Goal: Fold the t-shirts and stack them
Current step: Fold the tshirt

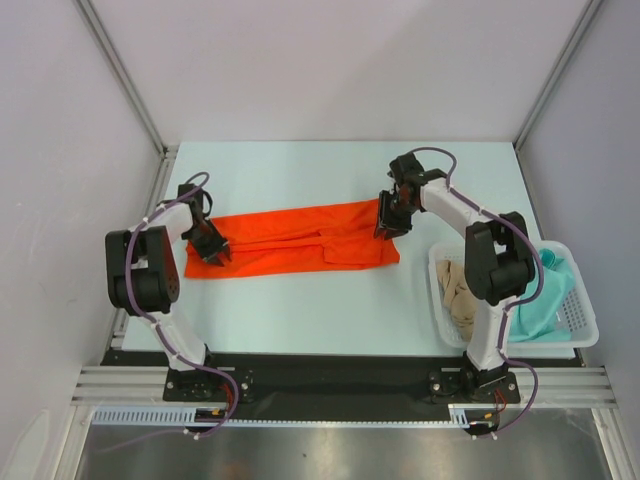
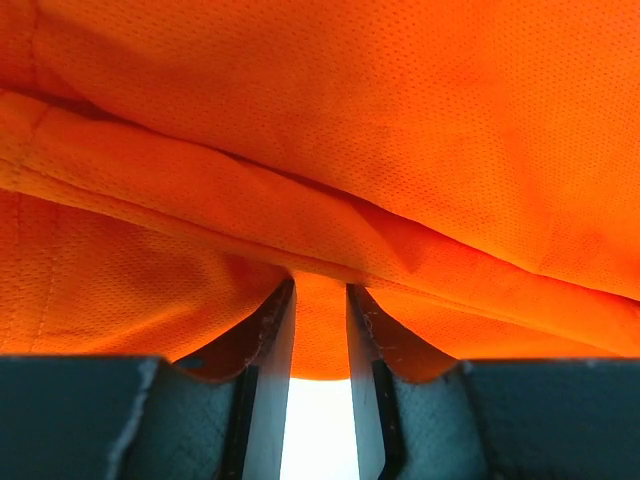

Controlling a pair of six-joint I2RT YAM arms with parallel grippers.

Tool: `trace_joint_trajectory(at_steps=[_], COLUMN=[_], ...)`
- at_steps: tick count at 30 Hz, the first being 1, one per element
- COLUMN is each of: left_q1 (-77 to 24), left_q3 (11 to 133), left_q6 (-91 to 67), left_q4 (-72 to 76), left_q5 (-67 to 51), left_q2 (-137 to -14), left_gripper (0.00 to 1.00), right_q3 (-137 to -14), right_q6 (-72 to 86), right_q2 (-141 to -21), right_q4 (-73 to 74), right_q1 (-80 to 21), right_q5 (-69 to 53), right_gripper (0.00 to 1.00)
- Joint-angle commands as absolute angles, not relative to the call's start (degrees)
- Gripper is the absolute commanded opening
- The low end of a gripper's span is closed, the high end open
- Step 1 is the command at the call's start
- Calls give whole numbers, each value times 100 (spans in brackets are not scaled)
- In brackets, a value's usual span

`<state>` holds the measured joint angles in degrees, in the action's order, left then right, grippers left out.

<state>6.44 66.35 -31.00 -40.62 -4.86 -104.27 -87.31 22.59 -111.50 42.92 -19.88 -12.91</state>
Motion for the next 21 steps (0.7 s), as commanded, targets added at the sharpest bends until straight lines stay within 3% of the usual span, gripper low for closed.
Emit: trace_joint_trajectory(at_steps=[1,8,14,18,21], left_q1=[677,493,-147,-982,-1396], left_q3=[6803,6671,6943,7198,7198], left_q6=[-2918,-2865,-3014,-3225,-3409], left_q4=[-4061,-3394,-2989,-2743,-2418], left_q5=[-580,-1695,-2540,-2646,-2575], left_q2=[-10424,-10204,-10493,-10722,-10775], left_gripper=[32,27,34,18,18], right_q3=[-9052,-9500,-9598,-9633,-9615], right_q6=[2171,2145,2276,2338,2382], right_q2=[-11373,-11663,-11777,-11830,-11821], right_q4=[4219,4271,4272,4307,4307], right_q1=[-1942,-1828,-1846,-1828,-1828], right_q5=[-1204,-1353,-1520,-1538,-1599], right_gripper=[39,37,36,36,36])
